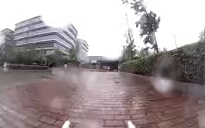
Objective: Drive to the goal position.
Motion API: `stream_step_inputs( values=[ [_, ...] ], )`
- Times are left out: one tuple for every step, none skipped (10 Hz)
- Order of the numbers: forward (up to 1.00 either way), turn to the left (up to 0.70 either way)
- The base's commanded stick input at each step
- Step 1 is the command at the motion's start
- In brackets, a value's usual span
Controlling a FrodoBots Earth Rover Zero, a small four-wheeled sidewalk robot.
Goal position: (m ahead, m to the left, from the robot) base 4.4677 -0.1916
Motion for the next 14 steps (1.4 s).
stream_step_inputs(
  values=[
    [0.7,0.0],
    [0.7,0.0],
    [0.7,0.0],
    [0.7,0.0],
    [0.7,0.0],
    [0.7,0.0],
    [0.7,0.0],
    [0.7,0.0],
    [0.7,0.0],
    [0.7,0.0],
    [0.7,0.0],
    [0.7,0.0],
    [0.7,0.0],
    [0.7,0.0]
  ],
)
